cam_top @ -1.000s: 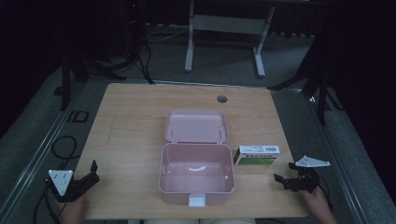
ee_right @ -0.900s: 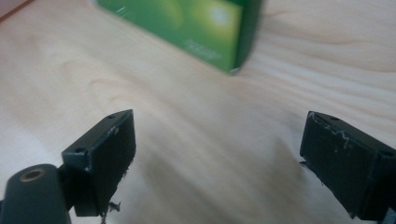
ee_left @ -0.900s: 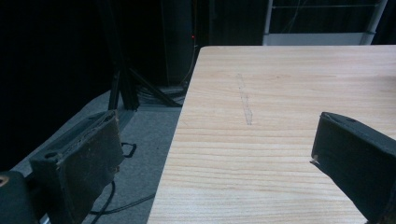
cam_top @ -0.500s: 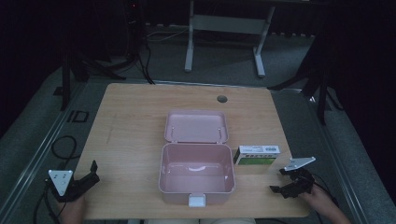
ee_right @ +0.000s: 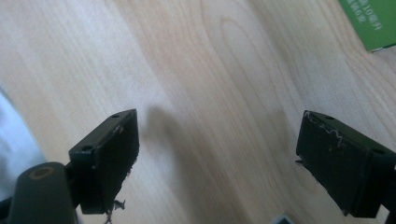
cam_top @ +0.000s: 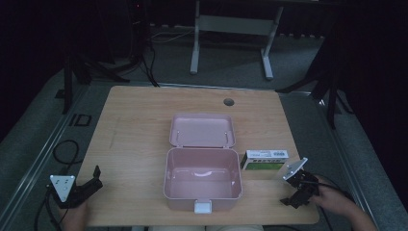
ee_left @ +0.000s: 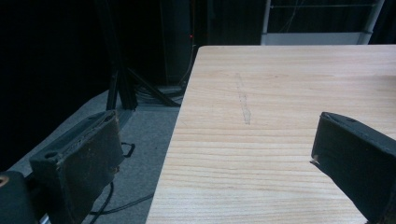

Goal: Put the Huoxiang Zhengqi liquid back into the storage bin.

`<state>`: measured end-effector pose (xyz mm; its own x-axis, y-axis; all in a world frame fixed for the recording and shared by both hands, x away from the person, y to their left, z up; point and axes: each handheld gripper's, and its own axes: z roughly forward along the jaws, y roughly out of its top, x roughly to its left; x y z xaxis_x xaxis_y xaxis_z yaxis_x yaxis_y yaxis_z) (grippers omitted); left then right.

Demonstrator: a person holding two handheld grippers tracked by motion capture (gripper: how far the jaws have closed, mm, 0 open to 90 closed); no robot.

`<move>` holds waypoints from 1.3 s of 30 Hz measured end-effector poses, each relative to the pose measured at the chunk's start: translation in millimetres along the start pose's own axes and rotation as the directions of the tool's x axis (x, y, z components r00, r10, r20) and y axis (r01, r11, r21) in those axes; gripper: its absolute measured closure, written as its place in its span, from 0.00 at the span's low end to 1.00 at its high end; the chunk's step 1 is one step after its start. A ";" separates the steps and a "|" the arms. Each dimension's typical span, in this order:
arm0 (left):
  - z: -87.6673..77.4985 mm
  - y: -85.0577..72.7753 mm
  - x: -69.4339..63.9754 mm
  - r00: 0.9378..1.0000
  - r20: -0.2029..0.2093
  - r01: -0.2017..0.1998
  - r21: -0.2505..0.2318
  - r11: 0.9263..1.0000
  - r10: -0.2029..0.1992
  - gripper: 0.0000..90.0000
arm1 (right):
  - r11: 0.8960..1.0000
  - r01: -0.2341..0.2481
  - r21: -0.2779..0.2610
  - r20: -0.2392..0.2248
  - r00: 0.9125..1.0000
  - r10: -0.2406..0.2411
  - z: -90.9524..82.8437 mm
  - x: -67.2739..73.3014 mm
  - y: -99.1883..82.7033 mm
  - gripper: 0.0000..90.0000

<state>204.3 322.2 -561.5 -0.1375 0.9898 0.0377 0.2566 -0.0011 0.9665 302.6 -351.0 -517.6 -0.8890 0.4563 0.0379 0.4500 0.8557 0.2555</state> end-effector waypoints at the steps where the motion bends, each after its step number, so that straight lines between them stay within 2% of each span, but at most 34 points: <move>1: 0.0 0.0 0.0 1.000 0.000 0.000 -0.001 1.000 0.000 0.02 | 1.000 0.008 0.017 0.000 1.000 -0.008 -1.6 0.5 2.1 0.14; 3: 0.0 0.0 0.0 1.000 0.000 0.000 0.000 1.000 0.000 0.02 | 0.998 0.032 0.046 0.008 0.999 -0.033 -4.9 1.1 6.5 0.14; 9: 0.0 0.0 -0.1 1.000 0.000 0.000 -0.002 1.000 0.000 0.02 | 0.986 0.085 0.142 -0.017 0.996 -0.084 -11.2 5.1 20.6 0.14; 11: 0.1 0.0 0.1 1.000 0.001 0.002 -0.003 1.000 -0.002 0.02 | 0.981 0.102 0.166 -0.021 0.995 -0.100 -12.5 6.5 24.8 0.14; 16: 0.0 0.0 0.3 1.000 0.003 0.003 -0.003 1.000 -0.003 0.02 | 0.962 0.139 0.234 -0.074 0.989 -0.125 -14.8 10.3 33.8 0.14; 19: 0.1 0.0 0.3 1.000 0.003 0.003 -0.003 1.000 -0.003 0.02 | 0.946 0.205 0.253 -0.083 0.978 -0.190 -16.4 16.8 38.2 0.14; 22: 0.2 0.0 0.2 1.000 0.003 0.002 -0.002 1.000 -0.002 0.02 | 0.935 0.251 0.252 -0.119 0.967 -0.227 -17.5 22.7 44.3 0.15; 26: 0.2 0.0 0.2 1.000 0.004 0.002 -0.002 1.000 -0.002 0.02 | 0.912 0.288 0.292 -0.149 0.956 -0.254 -13.5 30.9 53.2 0.15; 30: 0.2 0.0 0.3 1.000 0.004 0.002 -0.002 1.000 -0.002 0.02 | 0.880 0.348 0.322 -0.149 0.937 -0.316 -10.2 42.6 64.2 0.15; 33: 0.2 0.0 0.4 1.000 0.005 0.003 -0.002 1.000 -0.003 0.02 | 0.872 0.368 0.323 -0.159 0.929 -0.334 -10.5 47.8 72.4 0.15; 36: 0.3 0.0 0.4 1.000 0.007 0.003 -0.002 1.000 -0.003 0.02 | 0.858 0.395 0.329 -0.159 0.918 -0.362 -12.6 52.5 79.4 0.15; 39: 0.4 0.1 0.4 1.000 0.009 0.001 0.000 1.000 -0.001 0.02 | 0.841 0.434 0.324 -0.148 0.901 -0.408 -17.9 55.6 86.2 0.16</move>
<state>204.7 322.7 -561.5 -0.1295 0.9910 0.0341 0.2569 0.0003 0.9664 290.5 -256.2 -476.2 -0.9970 0.0261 0.0732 0.0202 0.9965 -0.0812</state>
